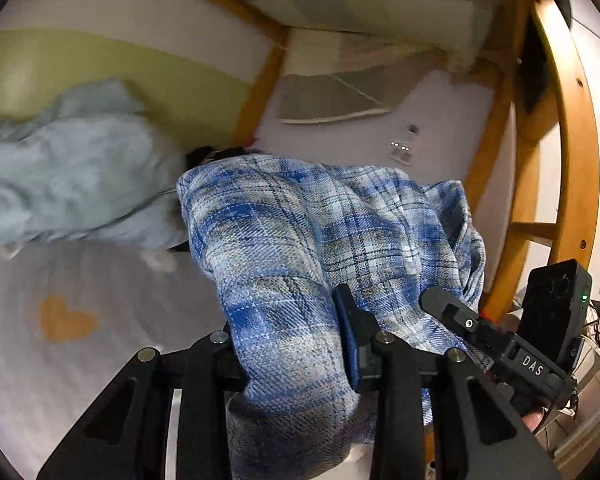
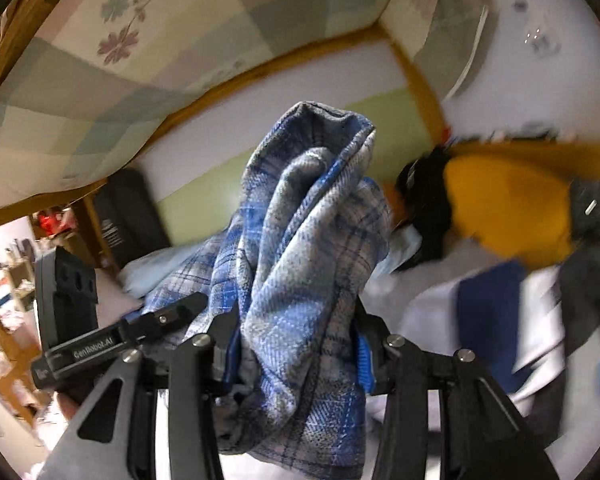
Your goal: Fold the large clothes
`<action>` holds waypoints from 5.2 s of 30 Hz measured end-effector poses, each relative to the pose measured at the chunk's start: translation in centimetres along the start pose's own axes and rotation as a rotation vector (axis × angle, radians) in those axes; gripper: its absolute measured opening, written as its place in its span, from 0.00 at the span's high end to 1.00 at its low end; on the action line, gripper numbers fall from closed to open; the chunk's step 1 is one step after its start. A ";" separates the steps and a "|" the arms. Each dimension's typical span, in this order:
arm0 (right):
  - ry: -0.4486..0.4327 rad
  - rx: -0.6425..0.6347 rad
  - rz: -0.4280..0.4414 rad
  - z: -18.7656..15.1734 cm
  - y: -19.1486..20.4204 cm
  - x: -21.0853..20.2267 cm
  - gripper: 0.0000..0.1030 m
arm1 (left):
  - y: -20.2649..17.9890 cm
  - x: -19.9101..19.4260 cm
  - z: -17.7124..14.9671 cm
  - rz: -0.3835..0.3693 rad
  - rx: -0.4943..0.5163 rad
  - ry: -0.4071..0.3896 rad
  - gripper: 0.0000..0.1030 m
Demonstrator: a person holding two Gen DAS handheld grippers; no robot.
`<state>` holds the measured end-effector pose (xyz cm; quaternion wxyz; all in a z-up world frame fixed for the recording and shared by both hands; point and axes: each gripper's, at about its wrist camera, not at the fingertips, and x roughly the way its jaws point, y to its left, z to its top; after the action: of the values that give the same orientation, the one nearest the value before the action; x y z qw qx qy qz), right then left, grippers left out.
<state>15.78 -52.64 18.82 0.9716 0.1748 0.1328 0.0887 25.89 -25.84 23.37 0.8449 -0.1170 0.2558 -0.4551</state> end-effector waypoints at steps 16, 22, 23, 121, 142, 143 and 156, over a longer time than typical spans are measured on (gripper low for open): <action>0.153 0.178 -0.331 -2.7 -14.6 4.4 0.59 | -0.8 19.1 -6.8 0.020 -0.084 0.166 0.67; 0.222 0.197 -0.363 -3.6 -17.0 4.8 0.54 | -0.4 21.3 -7.8 0.084 -0.024 0.245 0.52; 0.235 0.215 -0.372 -3.9 -17.5 4.9 0.53 | -0.3 21.6 -8.0 0.097 -0.011 0.253 0.50; -0.006 -0.219 -0.701 -26.0 -1.6 5.2 0.00 | 9.3 1.0 -24.6 0.470 0.235 -0.045 0.00; 0.009 -0.234 -0.709 -26.1 -1.1 5.5 0.00 | 9.2 0.9 -24.6 0.482 0.241 -0.061 0.00; 0.008 -0.234 -0.709 -26.1 -1.2 5.5 0.00 | 9.2 0.9 -24.6 0.483 0.242 -0.060 0.00; 0.007 -0.231 -0.710 -26.1 -1.2 5.5 0.00 | 9.3 0.8 -24.6 0.484 0.236 -0.055 0.00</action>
<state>13.56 -44.33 -6.48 0.9547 0.0065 0.1778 -0.2387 19.61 -20.47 -1.61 0.9435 0.0345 0.1985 -0.2629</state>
